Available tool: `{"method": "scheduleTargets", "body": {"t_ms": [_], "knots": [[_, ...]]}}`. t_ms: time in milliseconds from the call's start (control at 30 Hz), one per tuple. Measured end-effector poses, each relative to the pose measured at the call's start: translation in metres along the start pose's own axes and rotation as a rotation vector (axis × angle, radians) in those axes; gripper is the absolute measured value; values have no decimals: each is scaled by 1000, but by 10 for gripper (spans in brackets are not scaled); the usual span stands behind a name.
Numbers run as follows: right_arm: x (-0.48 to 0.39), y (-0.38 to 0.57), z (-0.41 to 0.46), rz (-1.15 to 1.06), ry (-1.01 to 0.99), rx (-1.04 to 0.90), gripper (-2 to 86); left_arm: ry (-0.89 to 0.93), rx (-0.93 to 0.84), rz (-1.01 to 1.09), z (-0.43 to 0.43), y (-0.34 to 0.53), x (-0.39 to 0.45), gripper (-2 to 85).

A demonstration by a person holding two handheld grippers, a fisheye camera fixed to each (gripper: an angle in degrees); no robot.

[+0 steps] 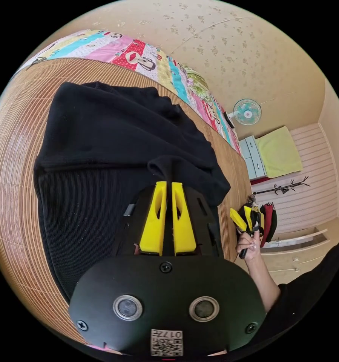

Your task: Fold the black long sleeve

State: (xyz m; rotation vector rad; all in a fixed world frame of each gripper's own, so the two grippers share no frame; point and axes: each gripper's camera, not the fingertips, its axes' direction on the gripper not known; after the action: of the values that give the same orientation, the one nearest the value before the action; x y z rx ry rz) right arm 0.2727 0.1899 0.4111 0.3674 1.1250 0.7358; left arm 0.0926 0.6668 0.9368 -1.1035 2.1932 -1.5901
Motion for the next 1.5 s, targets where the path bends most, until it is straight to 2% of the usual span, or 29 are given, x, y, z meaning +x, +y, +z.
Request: {"method": "scheduleTargets", "body": {"t_ms": [67, 233, 333, 400, 500, 633, 667, 733, 867, 1067, 1133, 1233, 1300, 1400, 1500], "knots": [[2, 9, -14, -3, -16, 43, 107, 104, 36, 47, -16, -12, 24, 8], [6, 20, -41, -79, -299, 183, 96, 227, -13, 302, -53, -88, 114, 4], [-1, 17, -48, -100, -297, 216, 95, 406, -8, 394, -82, -133, 148, 6], [-8, 14, -47, -131, -271, 216, 100, 423, 12, 461, -105, -150, 159, 6], [-2, 14, -40, -124, -304, 216, 108, 284, 14, 477, -134, -159, 136, 7], [14, 16, -20, -65, -243, 156, 111, -70, -45, 319, -127, -127, 26, 12], [18, 18, -13, -43, -203, 129, 112, -103, -78, 265, -120, -121, 5, 13], [23, 21, -2, -10, -147, 93, 114, -67, -145, 87, -97, -93, -68, 15], [28, 24, 19, 33, -63, 32, 115, -12, -72, -25, -91, -69, -113, 18], [27, 11, 42, 26, -21, -28, 116, -54, -48, 59, -92, -82, -95, 21], [23, 7, 46, 11, -32, -13, 115, 1, 12, 132, -108, -99, -78, 20], [17, 2, 50, -8, -44, 39, 111, -39, 82, 207, -127, -118, -66, 20], [17, 2, 52, 8, -4, 104, 103, -56, 30, 199, -122, -128, -75, 23], [23, 5, 52, 75, 83, 166, 97, -143, -164, 60, -91, -132, -110, 37], [34, 11, 45, 155, 143, 198, 99, -196, -179, -15, -88, -120, -125, 69]]}}
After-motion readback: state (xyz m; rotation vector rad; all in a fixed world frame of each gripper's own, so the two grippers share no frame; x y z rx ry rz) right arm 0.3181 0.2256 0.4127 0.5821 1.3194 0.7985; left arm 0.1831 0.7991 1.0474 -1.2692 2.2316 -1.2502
